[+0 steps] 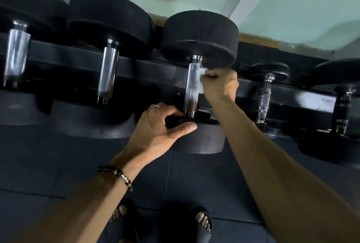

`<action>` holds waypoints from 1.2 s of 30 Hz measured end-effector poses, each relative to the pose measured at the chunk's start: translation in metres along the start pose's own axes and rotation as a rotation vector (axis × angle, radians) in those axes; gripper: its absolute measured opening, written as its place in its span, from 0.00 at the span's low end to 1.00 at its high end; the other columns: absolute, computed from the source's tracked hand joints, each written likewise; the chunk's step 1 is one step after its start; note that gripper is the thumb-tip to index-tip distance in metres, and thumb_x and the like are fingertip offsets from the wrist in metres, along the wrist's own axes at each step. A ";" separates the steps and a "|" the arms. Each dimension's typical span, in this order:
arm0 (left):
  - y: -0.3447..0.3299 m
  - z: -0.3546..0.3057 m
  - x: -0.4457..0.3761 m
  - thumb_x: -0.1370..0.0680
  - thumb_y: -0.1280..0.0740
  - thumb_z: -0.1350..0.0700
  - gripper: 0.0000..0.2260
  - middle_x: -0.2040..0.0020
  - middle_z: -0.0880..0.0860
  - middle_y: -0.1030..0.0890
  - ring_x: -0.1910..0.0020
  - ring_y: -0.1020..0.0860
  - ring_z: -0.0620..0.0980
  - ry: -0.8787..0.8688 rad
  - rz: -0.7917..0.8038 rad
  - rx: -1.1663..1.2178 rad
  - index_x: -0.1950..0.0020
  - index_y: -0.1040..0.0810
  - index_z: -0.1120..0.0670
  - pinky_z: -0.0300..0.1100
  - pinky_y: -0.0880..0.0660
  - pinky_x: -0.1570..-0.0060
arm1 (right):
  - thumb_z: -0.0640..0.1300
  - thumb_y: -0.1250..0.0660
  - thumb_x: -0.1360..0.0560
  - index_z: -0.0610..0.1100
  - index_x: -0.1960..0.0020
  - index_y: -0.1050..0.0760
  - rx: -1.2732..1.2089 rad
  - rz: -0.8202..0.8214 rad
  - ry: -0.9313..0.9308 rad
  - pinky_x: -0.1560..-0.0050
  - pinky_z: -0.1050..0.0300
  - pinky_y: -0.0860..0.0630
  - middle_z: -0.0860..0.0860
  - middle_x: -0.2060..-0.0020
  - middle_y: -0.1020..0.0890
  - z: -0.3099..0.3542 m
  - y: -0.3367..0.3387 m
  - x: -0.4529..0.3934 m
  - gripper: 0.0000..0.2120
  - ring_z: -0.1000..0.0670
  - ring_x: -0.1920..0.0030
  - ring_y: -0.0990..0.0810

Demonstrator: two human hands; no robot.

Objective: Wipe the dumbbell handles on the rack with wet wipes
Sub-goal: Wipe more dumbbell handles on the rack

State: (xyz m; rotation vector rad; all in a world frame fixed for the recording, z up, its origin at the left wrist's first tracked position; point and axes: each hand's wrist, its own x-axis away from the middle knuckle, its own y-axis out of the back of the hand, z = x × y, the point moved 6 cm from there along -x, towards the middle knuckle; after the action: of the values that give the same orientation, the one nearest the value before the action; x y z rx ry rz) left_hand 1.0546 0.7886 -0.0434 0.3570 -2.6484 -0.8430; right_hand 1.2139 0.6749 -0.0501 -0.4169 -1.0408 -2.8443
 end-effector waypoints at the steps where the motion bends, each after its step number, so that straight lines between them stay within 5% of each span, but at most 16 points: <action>1: 0.000 0.000 0.000 0.33 0.28 0.36 0.17 0.53 0.42 0.21 0.49 0.25 0.41 0.000 0.001 -0.005 0.51 0.17 0.45 0.36 0.30 0.51 | 0.40 0.31 0.26 0.48 0.53 0.15 0.039 0.072 -0.008 0.62 0.72 0.28 0.51 0.53 0.15 -0.007 0.002 0.004 0.07 0.53 0.55 0.19; 4: 0.001 -0.001 0.001 0.35 0.33 0.30 0.23 0.53 0.42 0.22 0.48 0.25 0.42 -0.010 0.004 -0.019 0.51 0.17 0.45 0.39 0.30 0.50 | 0.40 0.28 0.28 0.52 0.63 0.18 0.005 0.179 0.011 0.55 0.64 0.20 0.52 0.58 0.15 -0.007 0.003 0.008 0.08 0.52 0.55 0.17; 7: 0.000 -0.001 -0.001 0.34 0.31 0.33 0.22 0.52 0.43 0.21 0.49 0.26 0.41 -0.013 0.008 -0.028 0.50 0.17 0.47 0.35 0.32 0.52 | 0.43 0.28 0.27 0.50 0.53 0.14 -0.138 -0.002 -0.031 0.43 0.60 0.22 0.49 0.54 0.13 0.002 -0.002 -0.015 0.05 0.49 0.50 0.16; 10: 0.000 -0.001 -0.002 0.36 0.36 0.30 0.26 0.52 0.42 0.22 0.49 0.26 0.41 -0.030 0.013 -0.041 0.50 0.17 0.47 0.30 0.34 0.54 | 0.44 0.29 0.28 0.52 0.60 0.14 -0.121 0.028 -0.078 0.50 0.60 0.19 0.52 0.62 0.13 -0.007 -0.007 -0.020 0.06 0.52 0.57 0.15; 12: 0.000 -0.002 -0.001 0.36 0.36 0.30 0.26 0.53 0.41 0.23 0.49 0.27 0.41 -0.019 0.018 -0.039 0.49 0.17 0.47 0.33 0.34 0.54 | 0.39 0.29 0.30 0.51 0.69 0.18 0.039 0.227 -0.081 0.62 0.61 0.20 0.55 0.72 0.17 -0.023 -0.003 -0.001 0.11 0.55 0.66 0.17; 14: 0.000 -0.002 0.000 0.33 0.30 0.34 0.21 0.52 0.43 0.22 0.48 0.26 0.42 -0.003 0.013 -0.034 0.49 0.17 0.47 0.36 0.34 0.52 | 0.35 0.30 0.30 0.46 0.67 0.18 0.205 0.433 -0.065 0.63 0.62 0.20 0.54 0.73 0.17 -0.036 -0.005 0.013 0.10 0.55 0.67 0.17; 19: -0.001 -0.001 -0.002 0.35 0.35 0.30 0.25 0.51 0.45 0.20 0.47 0.25 0.43 -0.008 0.025 -0.042 0.49 0.17 0.46 0.38 0.31 0.50 | 0.42 0.32 0.25 0.45 0.62 0.18 0.079 0.218 -0.064 0.54 0.59 0.20 0.50 0.63 0.16 -0.019 -0.013 -0.021 0.08 0.53 0.59 0.18; 24: -0.001 -0.001 0.000 0.37 0.39 0.27 0.30 0.52 0.43 0.21 0.47 0.26 0.43 -0.017 0.019 -0.050 0.49 0.17 0.46 0.39 0.31 0.48 | 0.35 0.31 0.28 0.37 0.59 0.18 0.317 0.567 -0.021 0.59 0.59 0.24 0.47 0.64 0.17 -0.040 -0.012 0.012 0.03 0.52 0.63 0.20; 29: -0.001 -0.001 -0.001 0.36 0.40 0.26 0.30 0.51 0.44 0.21 0.47 0.25 0.43 -0.011 0.038 -0.055 0.48 0.18 0.46 0.41 0.29 0.47 | 0.32 0.33 0.34 0.40 0.62 0.19 0.045 0.336 -0.085 0.60 0.55 0.20 0.46 0.68 0.17 -0.025 -0.021 -0.015 0.06 0.48 0.65 0.18; 34: -0.002 0.001 -0.002 0.36 0.40 0.26 0.30 0.49 0.45 0.21 0.44 0.25 0.45 0.004 0.069 -0.071 0.47 0.18 0.45 0.45 0.28 0.44 | 0.32 0.33 0.29 0.36 0.63 0.20 0.264 0.628 -0.036 0.62 0.58 0.27 0.45 0.68 0.21 -0.039 -0.017 0.013 0.06 0.51 0.67 0.25; 36: -0.002 0.001 -0.001 0.35 0.40 0.27 0.29 0.49 0.44 0.22 0.45 0.25 0.44 0.006 0.068 -0.063 0.47 0.18 0.46 0.44 0.29 0.44 | 0.27 0.35 0.32 0.37 0.65 0.20 0.115 0.558 -0.069 0.65 0.59 0.25 0.44 0.68 0.19 -0.028 -0.016 -0.002 0.09 0.49 0.67 0.23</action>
State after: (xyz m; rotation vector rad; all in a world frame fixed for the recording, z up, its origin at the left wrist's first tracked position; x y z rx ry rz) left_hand 1.0559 0.7877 -0.0457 0.2511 -2.6055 -0.9001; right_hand 1.2072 0.6687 -0.0814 -0.6751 -0.9134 -2.2815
